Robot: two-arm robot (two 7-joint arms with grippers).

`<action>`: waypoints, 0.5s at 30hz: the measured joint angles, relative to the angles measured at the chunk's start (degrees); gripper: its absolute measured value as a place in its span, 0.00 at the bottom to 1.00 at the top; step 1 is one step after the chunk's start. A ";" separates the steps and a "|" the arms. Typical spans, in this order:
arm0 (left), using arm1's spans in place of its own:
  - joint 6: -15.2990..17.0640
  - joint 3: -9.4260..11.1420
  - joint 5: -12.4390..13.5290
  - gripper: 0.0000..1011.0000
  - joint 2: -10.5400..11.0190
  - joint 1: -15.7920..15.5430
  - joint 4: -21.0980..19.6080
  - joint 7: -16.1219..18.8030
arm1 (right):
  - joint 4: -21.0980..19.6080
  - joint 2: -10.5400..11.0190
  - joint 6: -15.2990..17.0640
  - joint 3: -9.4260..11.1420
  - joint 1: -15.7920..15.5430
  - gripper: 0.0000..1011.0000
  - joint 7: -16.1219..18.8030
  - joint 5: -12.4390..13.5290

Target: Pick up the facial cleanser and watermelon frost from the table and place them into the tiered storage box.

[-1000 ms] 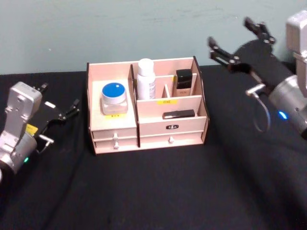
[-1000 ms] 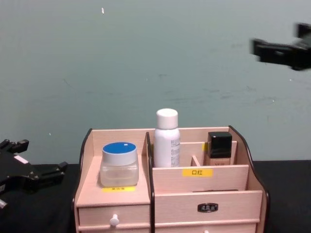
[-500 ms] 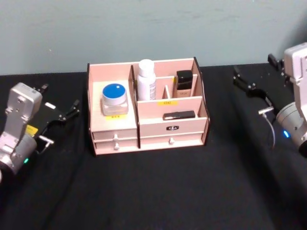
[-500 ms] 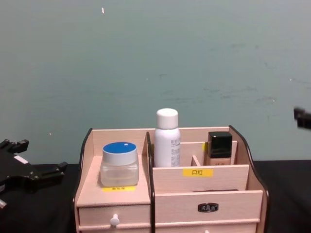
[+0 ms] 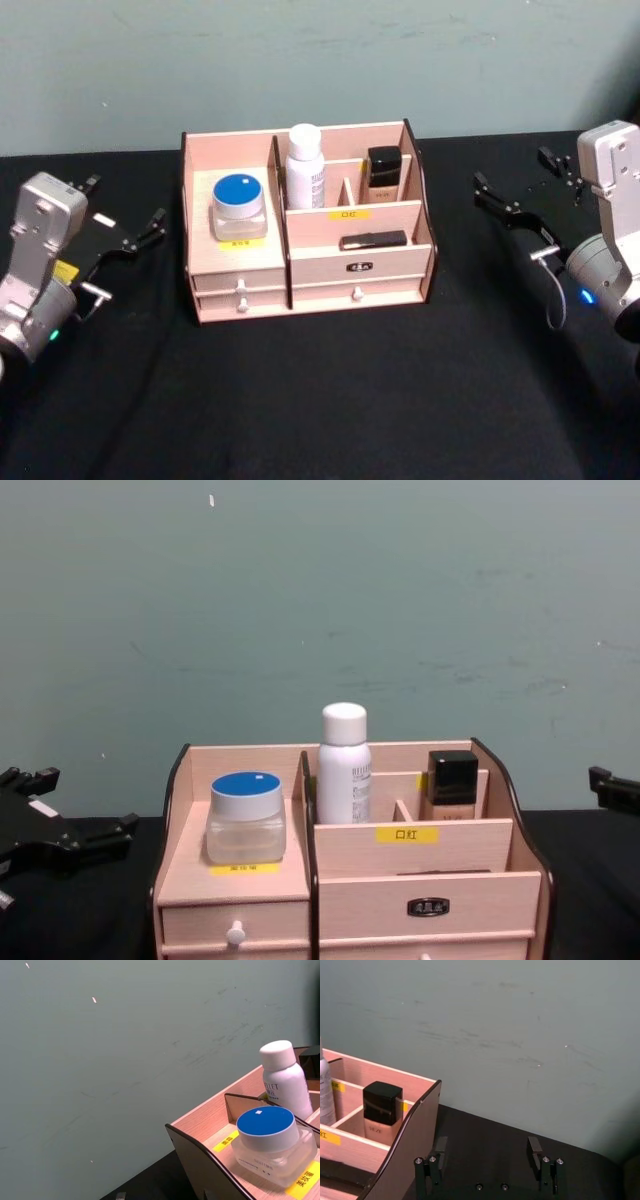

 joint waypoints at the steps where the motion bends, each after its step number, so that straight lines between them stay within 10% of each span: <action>1: 0.00 0.00 0.00 1.00 0.00 0.00 0.00 0.00 | 0.40 -0.03 -0.12 0.13 0.15 0.99 0.75 0.21; 15: 0.00 0.00 0.00 1.00 0.00 0.00 0.00 0.00 | 0.51 -0.01 -0.02 0.28 0.21 0.99 1.40 0.42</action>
